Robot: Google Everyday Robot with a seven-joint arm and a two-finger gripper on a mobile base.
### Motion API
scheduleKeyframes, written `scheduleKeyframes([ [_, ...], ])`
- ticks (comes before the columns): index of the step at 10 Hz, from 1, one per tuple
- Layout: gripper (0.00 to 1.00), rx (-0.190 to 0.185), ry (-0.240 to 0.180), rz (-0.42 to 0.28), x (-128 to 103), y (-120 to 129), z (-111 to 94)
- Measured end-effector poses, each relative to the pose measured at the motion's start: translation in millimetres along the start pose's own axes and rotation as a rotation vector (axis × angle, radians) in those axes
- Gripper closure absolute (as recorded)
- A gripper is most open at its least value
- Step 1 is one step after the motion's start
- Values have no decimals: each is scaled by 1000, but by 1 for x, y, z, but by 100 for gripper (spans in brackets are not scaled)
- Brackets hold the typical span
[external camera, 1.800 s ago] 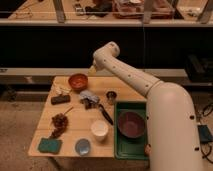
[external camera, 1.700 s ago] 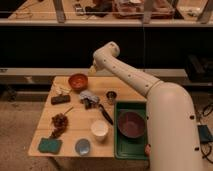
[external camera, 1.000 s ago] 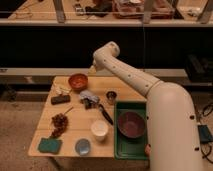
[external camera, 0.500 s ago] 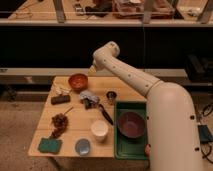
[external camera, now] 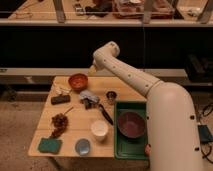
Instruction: Place banana in paper cup
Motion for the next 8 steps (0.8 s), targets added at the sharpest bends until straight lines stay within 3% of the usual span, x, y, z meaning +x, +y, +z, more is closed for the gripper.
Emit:
scheduleKeyframes([
  [2, 20, -8, 1, -23, 0, -3, -3],
  [4, 20, 0, 7, -91, 15, -23, -17],
  [8, 20, 116, 2, -236, 64, -108, -47],
])
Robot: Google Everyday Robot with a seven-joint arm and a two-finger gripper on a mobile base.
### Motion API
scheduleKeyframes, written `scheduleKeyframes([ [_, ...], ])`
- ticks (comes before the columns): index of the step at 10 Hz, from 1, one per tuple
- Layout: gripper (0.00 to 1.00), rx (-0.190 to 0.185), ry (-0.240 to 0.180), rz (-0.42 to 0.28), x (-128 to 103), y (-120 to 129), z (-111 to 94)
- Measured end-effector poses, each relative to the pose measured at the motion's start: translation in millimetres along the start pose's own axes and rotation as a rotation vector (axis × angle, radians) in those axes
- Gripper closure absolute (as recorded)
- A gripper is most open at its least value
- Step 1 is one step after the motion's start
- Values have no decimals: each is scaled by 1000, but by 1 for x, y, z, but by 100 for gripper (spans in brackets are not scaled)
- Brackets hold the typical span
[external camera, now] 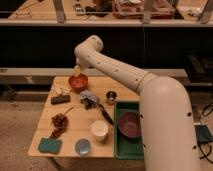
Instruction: Place banana in paper cup
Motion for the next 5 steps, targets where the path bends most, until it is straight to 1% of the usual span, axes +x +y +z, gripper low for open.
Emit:
scheduleKeyframes([
  [1, 20, 55, -4, -54, 15, -23, -13],
  [2, 20, 82, -6, -83, 21, -33, -20],
  [4, 20, 117, -10, -141, 35, -57, -28],
  [5, 20, 125, -15, -172, 38, -71, -24],
])
